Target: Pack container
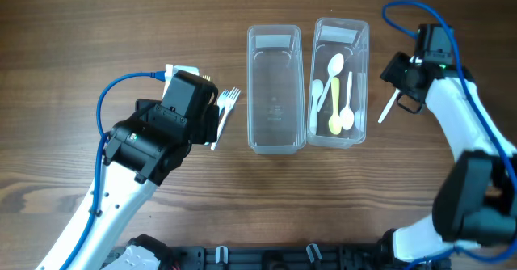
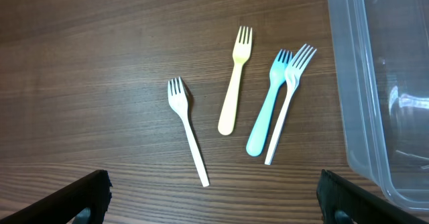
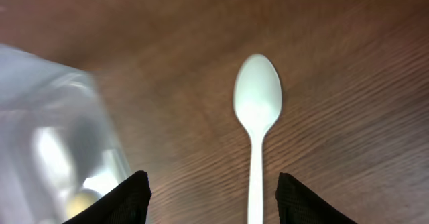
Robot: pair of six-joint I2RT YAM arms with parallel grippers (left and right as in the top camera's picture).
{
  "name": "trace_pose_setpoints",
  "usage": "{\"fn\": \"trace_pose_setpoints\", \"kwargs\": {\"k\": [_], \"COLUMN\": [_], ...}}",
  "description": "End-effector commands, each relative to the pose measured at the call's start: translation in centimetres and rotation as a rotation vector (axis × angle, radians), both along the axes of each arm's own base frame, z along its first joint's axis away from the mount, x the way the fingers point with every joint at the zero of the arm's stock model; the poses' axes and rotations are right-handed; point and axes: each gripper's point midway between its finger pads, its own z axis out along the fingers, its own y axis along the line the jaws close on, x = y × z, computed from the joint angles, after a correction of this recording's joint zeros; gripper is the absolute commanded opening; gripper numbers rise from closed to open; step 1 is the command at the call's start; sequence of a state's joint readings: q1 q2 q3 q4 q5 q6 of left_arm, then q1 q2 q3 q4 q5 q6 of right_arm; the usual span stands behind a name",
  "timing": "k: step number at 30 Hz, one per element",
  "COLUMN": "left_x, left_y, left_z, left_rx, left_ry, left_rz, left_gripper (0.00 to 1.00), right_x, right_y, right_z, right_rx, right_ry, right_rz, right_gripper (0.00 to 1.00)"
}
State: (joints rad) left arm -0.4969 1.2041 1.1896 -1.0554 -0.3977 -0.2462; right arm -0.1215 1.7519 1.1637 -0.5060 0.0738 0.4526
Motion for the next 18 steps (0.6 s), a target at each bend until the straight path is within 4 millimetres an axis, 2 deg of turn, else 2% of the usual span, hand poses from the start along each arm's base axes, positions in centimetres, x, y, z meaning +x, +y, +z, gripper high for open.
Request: {"fn": "trace_pose_setpoints", "kwargs": {"k": [1, 5, 10, 13, 14, 15, 16, 17, 18], "left_x": [0.0, 0.0, 0.0, 0.0, 0.0, 0.0, 0.0, 0.0, 0.0], "left_y": [0.0, 0.0, 0.0, 0.0, 0.0, 0.0, 0.0, 0.0, 0.0], "left_z": [0.3, 0.3, 0.3, 0.3, 0.3, 0.3, 0.3, 0.3, 0.3], "left_rx": [-0.017, -0.017, -0.016, -0.016, -0.016, -0.016, -0.016, -0.017, -0.016], "left_ry": [-0.009, -0.01, -0.009, -0.009, -0.009, -0.009, -0.009, -0.009, -0.009], "left_rz": [0.013, 0.012, 0.012, 0.012, 0.012, 0.012, 0.012, 0.013, 0.012], "left_gripper": [1.0, 1.0, 1.0, 1.0, 1.0, 1.0, 1.0, 1.0, 1.0], "right_x": [-0.6, -1.5, -2.7, -3.4, -3.4, -3.5, -3.5, -3.5, -3.5], "right_y": [-0.9, -1.2, -1.6, -1.6, -1.6, -1.6, -1.6, -1.6, -1.6], "right_z": [-3.6, -6.7, -9.2, -10.3, -10.4, -10.4, -10.4, -10.2, -10.0], "right_rx": [-0.017, -0.007, 0.004, 0.01, 0.01, 0.01, 0.01, 0.01, 0.005], "right_ry": [0.09, 0.171, 0.246, 0.287, 0.29, 0.292, 0.294, 0.292, 0.289], "right_rz": [-0.041, -0.05, -0.063, -0.066, -0.067, -0.066, -0.066, -0.066, -0.064], "right_gripper": [0.59, 0.59, 0.54, 0.43, 0.36, 0.27, 0.09, 0.04, 0.04]}}
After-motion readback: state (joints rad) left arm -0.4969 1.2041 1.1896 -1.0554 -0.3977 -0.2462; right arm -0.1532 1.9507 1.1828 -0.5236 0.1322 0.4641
